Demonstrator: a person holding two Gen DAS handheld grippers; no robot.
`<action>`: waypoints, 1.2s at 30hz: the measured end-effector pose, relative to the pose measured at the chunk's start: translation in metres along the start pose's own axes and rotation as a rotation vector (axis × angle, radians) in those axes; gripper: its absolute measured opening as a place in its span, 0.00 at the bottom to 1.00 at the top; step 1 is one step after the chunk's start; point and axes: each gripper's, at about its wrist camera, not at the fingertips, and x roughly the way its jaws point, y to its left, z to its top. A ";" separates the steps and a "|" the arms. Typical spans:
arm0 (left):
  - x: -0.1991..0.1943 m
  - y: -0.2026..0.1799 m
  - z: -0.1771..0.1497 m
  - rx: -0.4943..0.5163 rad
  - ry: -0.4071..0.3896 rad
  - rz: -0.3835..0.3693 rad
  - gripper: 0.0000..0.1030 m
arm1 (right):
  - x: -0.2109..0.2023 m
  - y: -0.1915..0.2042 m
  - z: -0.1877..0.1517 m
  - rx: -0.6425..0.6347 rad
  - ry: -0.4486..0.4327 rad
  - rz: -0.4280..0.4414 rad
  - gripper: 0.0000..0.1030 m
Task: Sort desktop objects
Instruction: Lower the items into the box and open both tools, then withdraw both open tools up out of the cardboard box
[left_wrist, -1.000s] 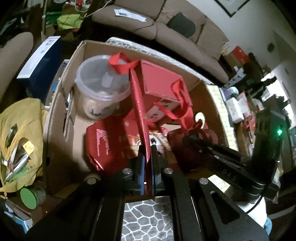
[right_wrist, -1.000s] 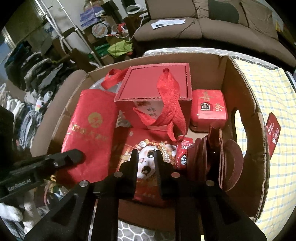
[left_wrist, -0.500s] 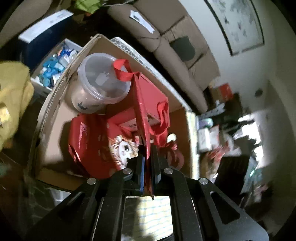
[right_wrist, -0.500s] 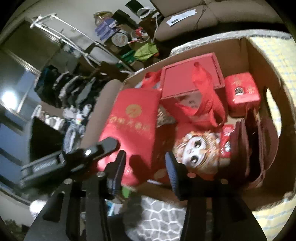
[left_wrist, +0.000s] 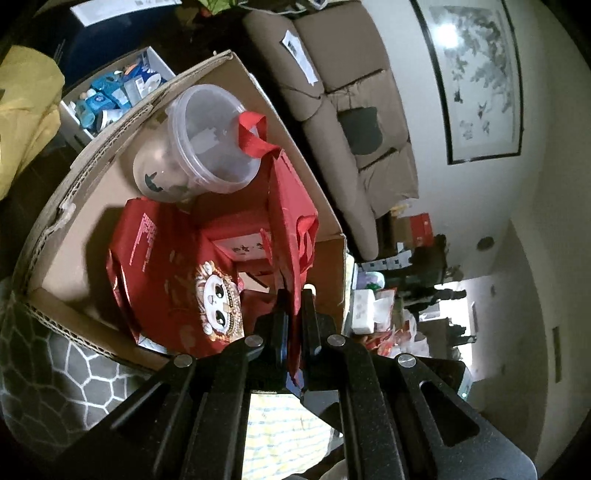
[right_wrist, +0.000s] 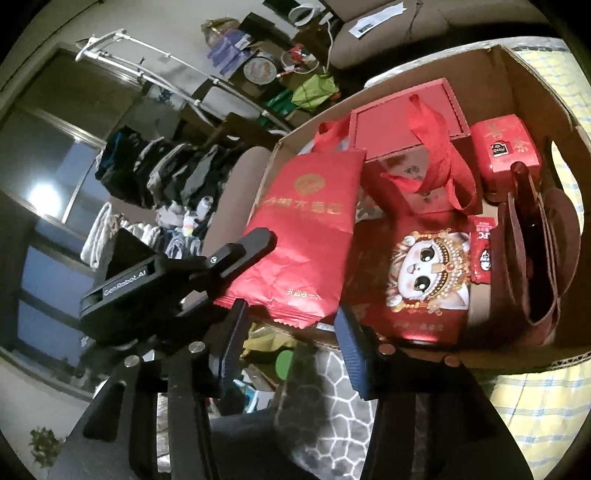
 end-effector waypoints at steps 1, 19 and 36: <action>0.000 0.000 -0.001 -0.001 -0.002 0.000 0.05 | -0.001 -0.001 0.001 0.012 -0.006 0.009 0.48; 0.023 -0.014 -0.043 0.037 0.067 0.003 0.05 | -0.030 -0.020 0.026 0.064 -0.129 -0.084 0.14; 0.023 -0.012 -0.073 0.020 -0.036 0.075 0.05 | 0.007 -0.018 0.039 -0.090 -0.006 -0.241 0.13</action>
